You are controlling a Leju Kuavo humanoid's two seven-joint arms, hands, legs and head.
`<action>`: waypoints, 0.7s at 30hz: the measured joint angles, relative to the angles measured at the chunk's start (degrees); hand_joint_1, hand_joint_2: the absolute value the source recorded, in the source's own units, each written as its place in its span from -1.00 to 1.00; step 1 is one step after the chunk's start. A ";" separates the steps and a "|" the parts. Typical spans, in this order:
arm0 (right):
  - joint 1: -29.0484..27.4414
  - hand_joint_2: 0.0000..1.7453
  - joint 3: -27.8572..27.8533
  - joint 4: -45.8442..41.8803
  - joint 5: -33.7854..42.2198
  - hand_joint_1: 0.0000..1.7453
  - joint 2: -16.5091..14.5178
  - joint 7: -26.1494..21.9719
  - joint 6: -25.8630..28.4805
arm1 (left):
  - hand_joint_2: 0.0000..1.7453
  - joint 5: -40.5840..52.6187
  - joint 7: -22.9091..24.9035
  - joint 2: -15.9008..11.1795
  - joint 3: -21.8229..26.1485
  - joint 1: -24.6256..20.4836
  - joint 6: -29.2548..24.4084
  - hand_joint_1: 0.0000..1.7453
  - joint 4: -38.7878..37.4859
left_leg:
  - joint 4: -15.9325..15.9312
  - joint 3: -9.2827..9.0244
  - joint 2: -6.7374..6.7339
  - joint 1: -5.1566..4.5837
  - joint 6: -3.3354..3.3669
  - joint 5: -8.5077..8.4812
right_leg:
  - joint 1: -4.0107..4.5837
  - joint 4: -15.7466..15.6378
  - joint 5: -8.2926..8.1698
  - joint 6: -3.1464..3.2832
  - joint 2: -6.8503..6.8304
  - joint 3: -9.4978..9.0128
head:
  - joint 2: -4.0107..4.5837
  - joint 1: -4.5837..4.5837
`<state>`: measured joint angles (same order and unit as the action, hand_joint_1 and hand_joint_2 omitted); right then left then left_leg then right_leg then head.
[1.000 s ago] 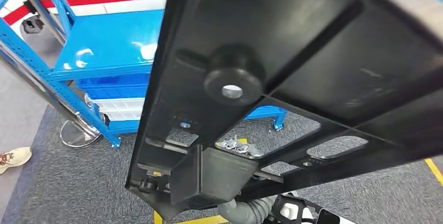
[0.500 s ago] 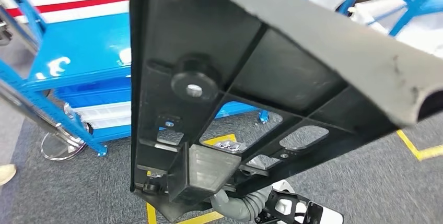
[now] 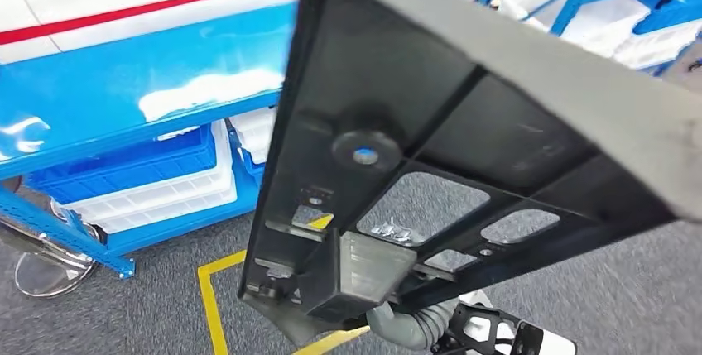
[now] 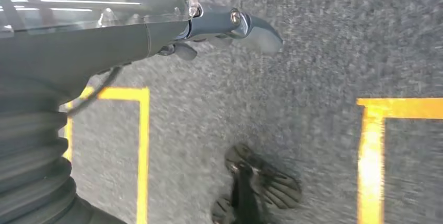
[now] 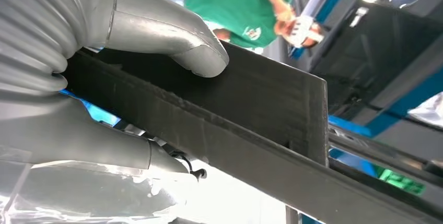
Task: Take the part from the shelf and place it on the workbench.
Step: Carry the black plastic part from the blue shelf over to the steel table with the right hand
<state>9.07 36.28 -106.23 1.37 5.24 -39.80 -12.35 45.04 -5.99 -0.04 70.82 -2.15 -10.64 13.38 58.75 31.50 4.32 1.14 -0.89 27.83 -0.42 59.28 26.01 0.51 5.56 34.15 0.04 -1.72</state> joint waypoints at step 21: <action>2.00 1.00 -0.52 -0.76 0.19 0.94 -2.59 0.00 -7.40 | 1.00 1.52 -2.33 0.98 -0.01 -0.97 1.25 -1.00 0.33 | 7.61 2.67 -5.45 -0.56 -0.50 5.41 | 0.24 -1.69 -0.76 1.31 -6.09 -0.64 | 0.00 0.31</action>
<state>11.07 35.76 -106.98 1.56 2.64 -39.80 -19.75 46.57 -8.33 0.93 70.81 -3.13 -9.40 13.70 66.36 34.17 -1.13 0.58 -1.40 33.24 -0.18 57.59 25.25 1.81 -0.53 33.51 0.04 -1.41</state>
